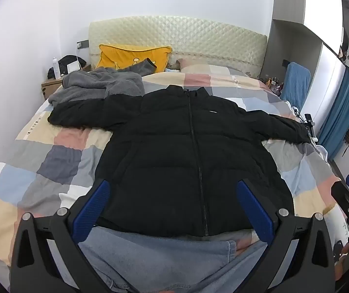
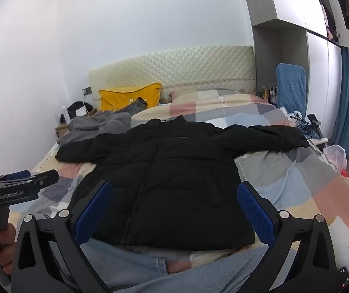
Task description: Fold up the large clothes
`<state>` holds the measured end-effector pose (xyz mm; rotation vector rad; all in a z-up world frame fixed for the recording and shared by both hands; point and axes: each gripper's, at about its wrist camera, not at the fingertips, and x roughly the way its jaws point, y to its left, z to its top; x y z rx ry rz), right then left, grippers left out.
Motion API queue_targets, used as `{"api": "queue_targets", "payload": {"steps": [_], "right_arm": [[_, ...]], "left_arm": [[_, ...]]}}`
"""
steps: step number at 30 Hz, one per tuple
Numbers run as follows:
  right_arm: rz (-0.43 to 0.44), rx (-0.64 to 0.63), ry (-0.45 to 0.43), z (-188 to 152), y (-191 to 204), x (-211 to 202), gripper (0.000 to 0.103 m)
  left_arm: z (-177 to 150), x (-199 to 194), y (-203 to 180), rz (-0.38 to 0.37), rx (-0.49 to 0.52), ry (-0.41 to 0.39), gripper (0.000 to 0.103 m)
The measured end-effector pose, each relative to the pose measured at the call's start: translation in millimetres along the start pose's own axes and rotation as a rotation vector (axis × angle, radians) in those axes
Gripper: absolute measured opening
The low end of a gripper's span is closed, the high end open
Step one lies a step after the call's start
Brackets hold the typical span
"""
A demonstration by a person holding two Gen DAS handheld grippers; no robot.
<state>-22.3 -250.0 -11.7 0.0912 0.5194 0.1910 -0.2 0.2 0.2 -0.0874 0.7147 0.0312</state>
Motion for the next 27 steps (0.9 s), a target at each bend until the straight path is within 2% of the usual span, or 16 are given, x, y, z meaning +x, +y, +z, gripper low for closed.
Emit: {"api": "queue_targets", "payload": {"steps": [17, 27], "right_arm": [[-0.008, 0.012, -0.001, -4, 4, 1, 0.103], [-0.007, 0.015, 0.001, -2, -3, 1, 0.103]], "left_arm": [[-10, 7, -9, -0.007, -0.012, 0.006, 0.103], [-8, 5, 2, -0.028, -0.019, 0.022, 0.103]]}}
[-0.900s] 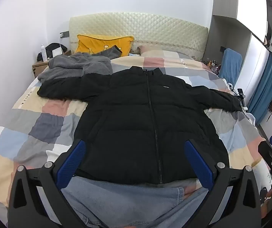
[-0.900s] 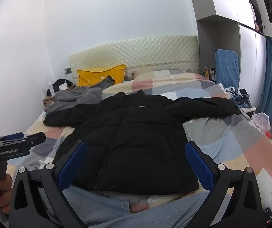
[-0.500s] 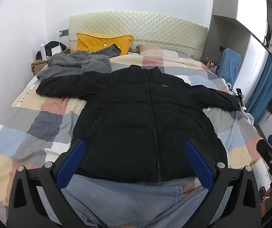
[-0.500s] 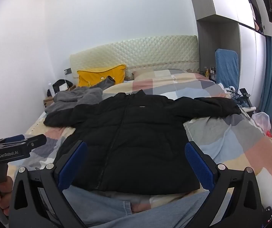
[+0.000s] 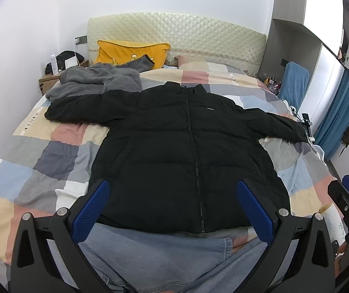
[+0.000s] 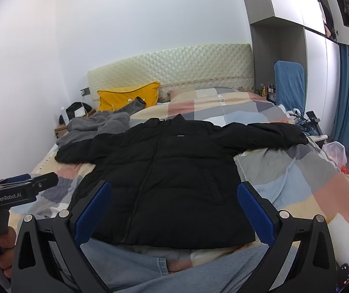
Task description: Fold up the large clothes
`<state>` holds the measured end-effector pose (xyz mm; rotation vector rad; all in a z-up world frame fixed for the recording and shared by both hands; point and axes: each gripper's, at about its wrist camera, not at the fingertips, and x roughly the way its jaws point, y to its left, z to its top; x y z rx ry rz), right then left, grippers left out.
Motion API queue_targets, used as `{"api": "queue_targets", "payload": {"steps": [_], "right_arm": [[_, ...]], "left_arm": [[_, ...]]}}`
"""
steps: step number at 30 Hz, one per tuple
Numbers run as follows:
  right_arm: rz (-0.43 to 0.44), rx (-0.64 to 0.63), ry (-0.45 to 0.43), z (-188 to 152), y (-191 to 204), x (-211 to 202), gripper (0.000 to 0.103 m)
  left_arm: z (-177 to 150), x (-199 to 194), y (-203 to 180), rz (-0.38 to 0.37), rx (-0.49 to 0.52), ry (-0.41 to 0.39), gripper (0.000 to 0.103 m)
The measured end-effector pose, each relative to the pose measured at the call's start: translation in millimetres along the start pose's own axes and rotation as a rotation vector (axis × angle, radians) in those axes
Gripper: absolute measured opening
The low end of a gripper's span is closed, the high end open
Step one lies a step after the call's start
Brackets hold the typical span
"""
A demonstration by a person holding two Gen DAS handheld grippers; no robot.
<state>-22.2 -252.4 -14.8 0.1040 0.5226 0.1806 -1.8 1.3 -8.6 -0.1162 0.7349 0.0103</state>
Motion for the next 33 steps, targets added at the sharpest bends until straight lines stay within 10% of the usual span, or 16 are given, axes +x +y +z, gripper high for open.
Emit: {"api": "queue_targets", "payload": {"steps": [33], "right_arm": [[-0.002, 0.007, 0.002, -1.9, -2.1, -0.6, 0.103]], "left_arm": [[3.0, -5.1, -5.5, -0.011, 0.007, 0.007, 0.103]]}}
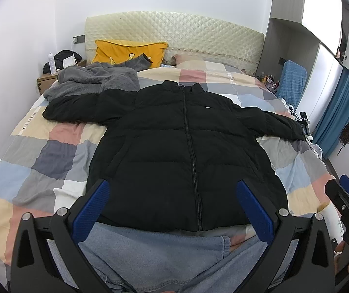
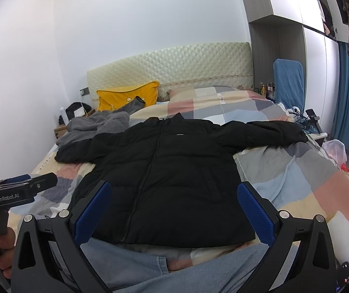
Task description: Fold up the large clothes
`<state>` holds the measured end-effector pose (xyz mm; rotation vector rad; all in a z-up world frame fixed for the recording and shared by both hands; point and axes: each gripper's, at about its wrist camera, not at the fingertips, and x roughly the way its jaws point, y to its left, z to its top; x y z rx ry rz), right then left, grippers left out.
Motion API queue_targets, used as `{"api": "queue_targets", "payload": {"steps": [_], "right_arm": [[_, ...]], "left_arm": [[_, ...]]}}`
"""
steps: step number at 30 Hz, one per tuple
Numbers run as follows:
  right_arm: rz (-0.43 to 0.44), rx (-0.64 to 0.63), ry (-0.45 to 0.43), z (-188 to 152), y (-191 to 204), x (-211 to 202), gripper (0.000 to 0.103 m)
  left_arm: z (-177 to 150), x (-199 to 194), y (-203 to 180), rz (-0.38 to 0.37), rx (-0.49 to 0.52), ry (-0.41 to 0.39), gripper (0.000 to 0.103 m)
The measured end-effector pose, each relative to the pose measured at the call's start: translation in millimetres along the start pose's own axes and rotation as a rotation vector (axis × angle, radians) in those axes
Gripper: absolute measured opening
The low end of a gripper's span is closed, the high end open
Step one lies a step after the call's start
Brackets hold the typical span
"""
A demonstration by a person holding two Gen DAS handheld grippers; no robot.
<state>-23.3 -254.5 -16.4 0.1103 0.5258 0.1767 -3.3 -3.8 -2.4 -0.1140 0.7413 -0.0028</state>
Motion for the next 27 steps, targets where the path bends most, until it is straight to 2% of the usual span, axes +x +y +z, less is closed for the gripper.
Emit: {"api": "queue_targets", "payload": {"steps": [27], "right_arm": [[0.001, 0.007, 0.001, 0.5, -1.0, -1.3, 0.103]], "left_arm": [[-3.5, 0.8, 0.4, 0.006, -0.002, -0.004, 0.103]]}}
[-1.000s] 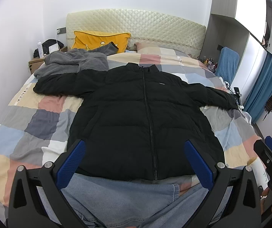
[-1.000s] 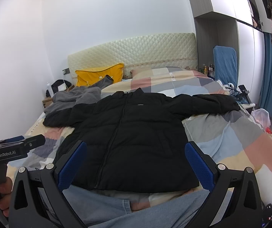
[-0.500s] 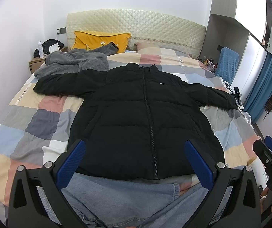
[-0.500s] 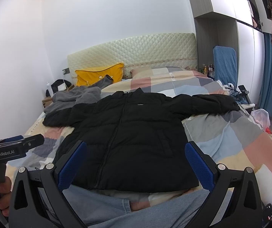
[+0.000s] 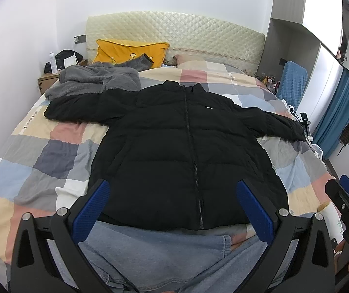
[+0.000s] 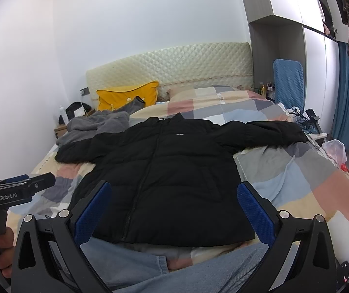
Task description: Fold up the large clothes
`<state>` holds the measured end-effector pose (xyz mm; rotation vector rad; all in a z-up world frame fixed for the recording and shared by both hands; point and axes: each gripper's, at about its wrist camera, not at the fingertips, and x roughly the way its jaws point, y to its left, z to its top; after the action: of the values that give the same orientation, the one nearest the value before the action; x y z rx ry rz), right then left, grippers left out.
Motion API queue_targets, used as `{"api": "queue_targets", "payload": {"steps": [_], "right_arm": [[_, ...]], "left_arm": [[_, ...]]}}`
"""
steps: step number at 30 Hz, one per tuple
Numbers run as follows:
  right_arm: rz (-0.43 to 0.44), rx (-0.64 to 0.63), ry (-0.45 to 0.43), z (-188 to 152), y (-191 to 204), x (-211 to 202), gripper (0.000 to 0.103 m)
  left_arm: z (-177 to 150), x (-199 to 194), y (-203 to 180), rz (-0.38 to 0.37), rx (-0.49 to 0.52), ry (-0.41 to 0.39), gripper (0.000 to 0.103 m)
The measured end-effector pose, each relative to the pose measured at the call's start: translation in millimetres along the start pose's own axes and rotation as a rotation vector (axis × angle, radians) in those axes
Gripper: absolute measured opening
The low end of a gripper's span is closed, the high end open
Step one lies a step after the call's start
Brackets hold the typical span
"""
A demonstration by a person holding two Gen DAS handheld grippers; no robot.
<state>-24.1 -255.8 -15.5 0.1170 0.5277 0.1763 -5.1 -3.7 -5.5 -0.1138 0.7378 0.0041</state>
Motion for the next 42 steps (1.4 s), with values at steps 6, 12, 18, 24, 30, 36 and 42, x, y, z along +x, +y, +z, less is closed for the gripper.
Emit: {"api": "queue_targets", "payload": {"steps": [6, 12, 18, 24, 30, 36, 42], "right_arm": [[0.002, -0.001, 0.001, 0, 0, 0, 0.103], [0.005, 0.002, 0.004, 0, 1, 1, 0.103], [0.009, 0.002, -0.001, 8, -5, 6, 0.103], [-0.023, 0.006, 0.000, 15, -22, 32, 0.103], [-0.073, 0.049, -0.020, 30, -54, 58, 0.103], [-0.110, 0.081, -0.054, 54, -86, 77, 0.103], [-0.145, 0.106, -0.082, 82, -117, 107, 0.103]], "left_arm": [[-1, -1, 1, 0.001, 0.000, -0.003, 0.103], [-2, -1, 1, 0.001, -0.001, -0.001, 0.103], [1, 4, 1, 0.008, 0.002, -0.008, 0.103], [14, 23, -5, 0.015, 0.010, -0.008, 0.103], [38, 33, -18, -0.017, 0.024, -0.034, 0.103], [71, 31, -23, -0.050, 0.012, -0.111, 0.103], [98, 40, -30, -0.055, 0.013, -0.151, 0.103]]}}
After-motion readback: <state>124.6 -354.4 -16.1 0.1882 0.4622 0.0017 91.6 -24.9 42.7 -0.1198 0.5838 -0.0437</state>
